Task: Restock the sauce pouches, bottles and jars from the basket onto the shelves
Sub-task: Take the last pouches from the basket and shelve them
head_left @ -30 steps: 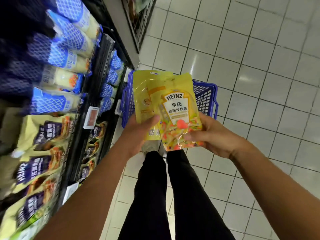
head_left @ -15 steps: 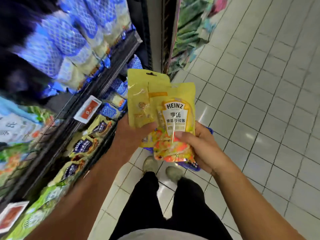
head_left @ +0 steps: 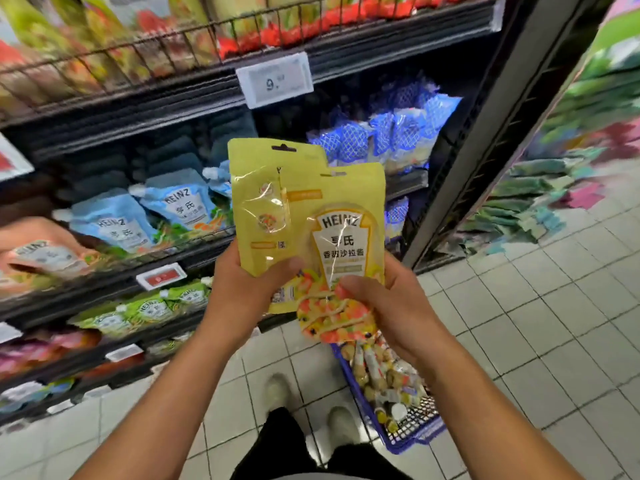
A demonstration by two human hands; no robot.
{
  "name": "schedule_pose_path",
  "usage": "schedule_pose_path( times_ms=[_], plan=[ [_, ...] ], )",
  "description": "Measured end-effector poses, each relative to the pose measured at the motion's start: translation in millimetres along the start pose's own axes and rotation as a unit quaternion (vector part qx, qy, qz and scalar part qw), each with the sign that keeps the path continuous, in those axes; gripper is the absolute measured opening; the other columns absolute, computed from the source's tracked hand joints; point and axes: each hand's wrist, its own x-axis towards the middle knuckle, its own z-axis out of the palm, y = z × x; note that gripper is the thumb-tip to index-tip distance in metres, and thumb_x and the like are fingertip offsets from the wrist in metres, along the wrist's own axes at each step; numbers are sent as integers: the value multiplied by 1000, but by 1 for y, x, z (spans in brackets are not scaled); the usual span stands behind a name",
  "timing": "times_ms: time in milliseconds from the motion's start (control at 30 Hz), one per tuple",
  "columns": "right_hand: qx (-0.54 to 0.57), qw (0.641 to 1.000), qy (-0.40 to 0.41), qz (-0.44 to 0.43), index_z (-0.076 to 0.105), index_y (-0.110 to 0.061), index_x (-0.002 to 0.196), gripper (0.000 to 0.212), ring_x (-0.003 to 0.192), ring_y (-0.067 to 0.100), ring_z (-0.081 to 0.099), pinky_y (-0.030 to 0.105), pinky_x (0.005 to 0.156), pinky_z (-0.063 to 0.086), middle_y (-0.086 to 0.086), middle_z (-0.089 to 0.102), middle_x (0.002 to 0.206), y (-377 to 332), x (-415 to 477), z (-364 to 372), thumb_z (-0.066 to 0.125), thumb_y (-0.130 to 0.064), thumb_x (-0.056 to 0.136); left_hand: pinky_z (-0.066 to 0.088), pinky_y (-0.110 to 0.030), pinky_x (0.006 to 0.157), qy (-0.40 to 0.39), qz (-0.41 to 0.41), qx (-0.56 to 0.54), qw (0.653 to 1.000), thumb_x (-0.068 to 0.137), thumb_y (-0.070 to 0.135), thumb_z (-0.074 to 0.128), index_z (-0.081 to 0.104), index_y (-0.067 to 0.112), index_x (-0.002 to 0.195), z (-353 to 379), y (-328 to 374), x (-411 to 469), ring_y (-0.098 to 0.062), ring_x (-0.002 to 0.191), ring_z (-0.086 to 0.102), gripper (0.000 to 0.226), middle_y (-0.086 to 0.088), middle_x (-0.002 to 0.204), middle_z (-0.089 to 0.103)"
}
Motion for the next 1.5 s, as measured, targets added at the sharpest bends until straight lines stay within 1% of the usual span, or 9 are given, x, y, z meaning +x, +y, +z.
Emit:
schedule_pose_path(
  times_ms=[267,367,467,667,733,833,900,1133,1500],
  plan=[
    [-64,991,-113,21,74,-23,106,38,86,38,75,43,64,59,16,77,101,2,11,89,75,-37,70,57,-26,68,132,29,-33,990,61,38,82,71,38,96,-83,25,-63,-18,89,74,37,2,98,77],
    [-82,984,-155,25,76,-27,99,33,78,30,76,37,58,59,12,78,94,12,14,131,75,-37,68,56,-25,67,190,38,-64,979,61,34,83,70,25,102,-119,25,-89,-19,87,74,44,-1,97,77],
    [-81,974,-205,47,76,-27,97,28,72,31,76,40,53,59,9,78,86,26,12,173,74,-35,70,56,-26,68,240,44,-71,967,62,34,83,70,19,105,-156,24,-118,-20,87,74,48,-3,98,77],
    [-117,958,-256,53,76,-26,101,34,82,35,74,47,60,60,14,77,95,62,-1,268,72,-34,68,57,-26,69,317,48,-86,943,62,41,82,69,24,107,-244,19,-180,-21,92,74,50,-3,103,76],
    [-115,955,-269,46,76,-29,102,33,84,30,75,40,60,60,12,77,98,71,-8,296,71,-34,70,58,-27,70,336,49,-100,935,62,40,81,71,28,106,-273,19,-201,-21,94,74,46,-2,104,76],
    [-97,950,-292,50,75,-32,105,31,88,28,76,34,59,60,10,77,105,81,-19,333,72,-36,74,59,-27,68,347,59,-126,928,64,37,81,74,33,101,-314,19,-228,-22,94,74,38,-2,104,77],
    [-101,951,-291,41,75,-33,105,32,89,28,76,33,60,60,9,77,106,88,-25,355,72,-36,73,60,-32,70,356,57,-135,923,64,38,82,71,28,108,-337,17,-243,-25,96,74,47,-4,106,76],
    [-122,953,-278,15,74,-32,107,26,99,31,74,43,72,61,10,76,111,103,-31,406,65,-30,82,60,-39,74,358,56,-161,918,63,38,82,65,19,118,-394,12,-270,-29,100,72,61,-8,111,74],
    [-114,962,-244,-42,76,-36,101,23,94,28,75,35,67,61,7,77,108,79,31,446,67,-28,81,60,-41,68,333,74,-193,920,57,40,82,69,23,108,-441,36,-201,-28,94,74,56,-7,104,76]
  ],
)
